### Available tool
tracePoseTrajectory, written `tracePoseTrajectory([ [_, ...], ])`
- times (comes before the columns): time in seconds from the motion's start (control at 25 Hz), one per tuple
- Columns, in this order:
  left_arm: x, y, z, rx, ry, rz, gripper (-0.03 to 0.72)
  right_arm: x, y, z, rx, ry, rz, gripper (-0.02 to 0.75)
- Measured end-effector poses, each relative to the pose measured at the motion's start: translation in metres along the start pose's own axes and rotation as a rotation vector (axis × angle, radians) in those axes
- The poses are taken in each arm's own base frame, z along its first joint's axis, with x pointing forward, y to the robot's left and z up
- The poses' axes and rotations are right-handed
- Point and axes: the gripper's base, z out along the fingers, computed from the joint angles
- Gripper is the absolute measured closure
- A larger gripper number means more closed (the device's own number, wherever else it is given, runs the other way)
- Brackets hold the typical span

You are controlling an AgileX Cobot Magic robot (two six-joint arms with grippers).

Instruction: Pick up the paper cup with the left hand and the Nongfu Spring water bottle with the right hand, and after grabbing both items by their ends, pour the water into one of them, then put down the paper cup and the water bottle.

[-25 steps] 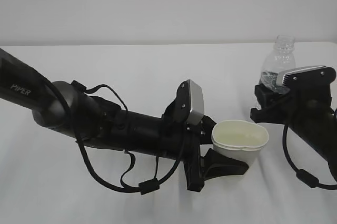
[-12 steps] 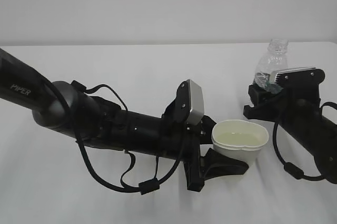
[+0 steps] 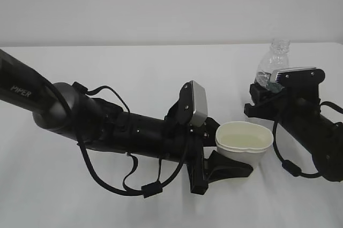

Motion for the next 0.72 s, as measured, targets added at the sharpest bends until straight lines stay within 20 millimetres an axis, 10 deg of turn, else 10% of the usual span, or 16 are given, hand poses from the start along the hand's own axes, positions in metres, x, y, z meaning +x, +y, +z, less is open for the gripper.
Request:
tracePoseTrajectory([
  [0.72,0.0,0.0,0.0,-0.004,0.0,-0.002,0.265,0.014,0.001,0.006,-0.014,0.033,0.008,0.385],
])
